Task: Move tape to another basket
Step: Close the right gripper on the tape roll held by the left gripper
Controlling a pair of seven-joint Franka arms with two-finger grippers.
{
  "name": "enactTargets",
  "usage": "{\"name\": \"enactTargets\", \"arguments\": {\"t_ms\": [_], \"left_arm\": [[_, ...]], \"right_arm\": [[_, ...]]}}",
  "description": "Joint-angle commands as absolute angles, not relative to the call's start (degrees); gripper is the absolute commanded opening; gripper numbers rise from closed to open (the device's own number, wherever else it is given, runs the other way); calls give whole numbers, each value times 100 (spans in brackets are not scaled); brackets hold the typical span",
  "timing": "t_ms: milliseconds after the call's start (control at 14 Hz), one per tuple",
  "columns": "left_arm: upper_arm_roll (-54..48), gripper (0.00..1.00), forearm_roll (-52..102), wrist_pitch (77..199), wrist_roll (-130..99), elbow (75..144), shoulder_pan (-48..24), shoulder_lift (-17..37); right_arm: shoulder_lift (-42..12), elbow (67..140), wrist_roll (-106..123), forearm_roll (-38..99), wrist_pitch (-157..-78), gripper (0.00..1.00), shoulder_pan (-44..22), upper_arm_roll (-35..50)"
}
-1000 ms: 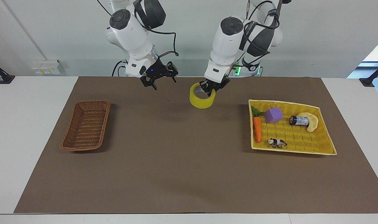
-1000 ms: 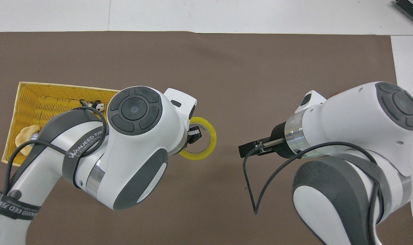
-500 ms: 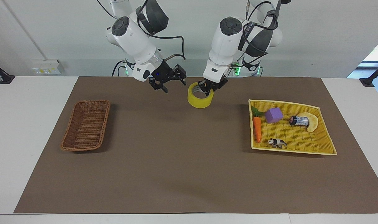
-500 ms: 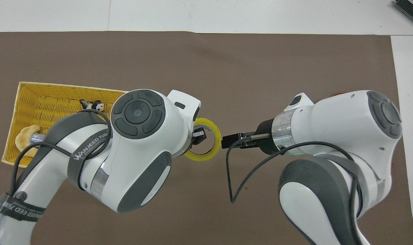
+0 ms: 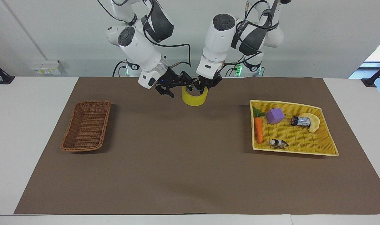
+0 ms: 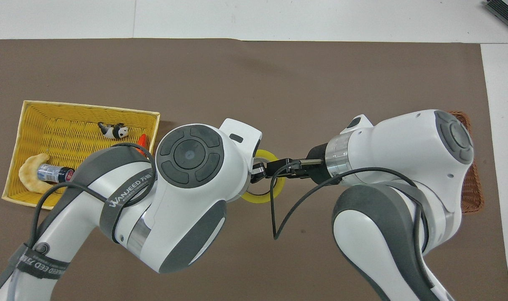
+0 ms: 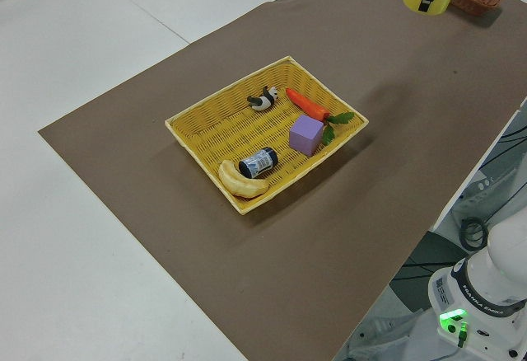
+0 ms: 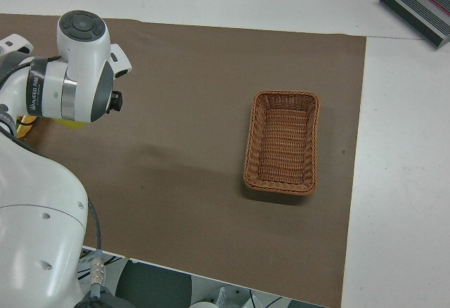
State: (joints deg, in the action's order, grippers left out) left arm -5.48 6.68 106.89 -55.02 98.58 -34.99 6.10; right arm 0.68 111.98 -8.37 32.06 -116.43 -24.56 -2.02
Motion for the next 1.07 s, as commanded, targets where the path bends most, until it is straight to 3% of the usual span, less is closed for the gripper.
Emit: {"name": "enactTargets", "arguments": {"t_ms": [0, 714, 786, 929, 1000], "left_arm": [[-466, 0, 765, 10828, -5642, 9818, -3630, 519], [-466, 0, 870, 10969, -5862, 9729, -3621, 457], [-466, 0, 879, 10960, -5862, 9729, -3621, 457], [-466, 0, 888, 10969, -5862, 9729, -3621, 457], [-466, 0, 888, 10969, -5862, 9729, -3621, 457]], "right_arm": [[97, 11337, -747, 3366, -11760, 100, -2461, -167], [167, 11523, 378, 3278, -11707, 100, -2408, -185], [167, 11522, 326, 3278, -11698, 72, -2408, -185], [167, 11522, 116, 3278, -11681, 6, -2408, -185], [167, 11514, -25, 3278, -11681, 0, -2408, -185]]}}
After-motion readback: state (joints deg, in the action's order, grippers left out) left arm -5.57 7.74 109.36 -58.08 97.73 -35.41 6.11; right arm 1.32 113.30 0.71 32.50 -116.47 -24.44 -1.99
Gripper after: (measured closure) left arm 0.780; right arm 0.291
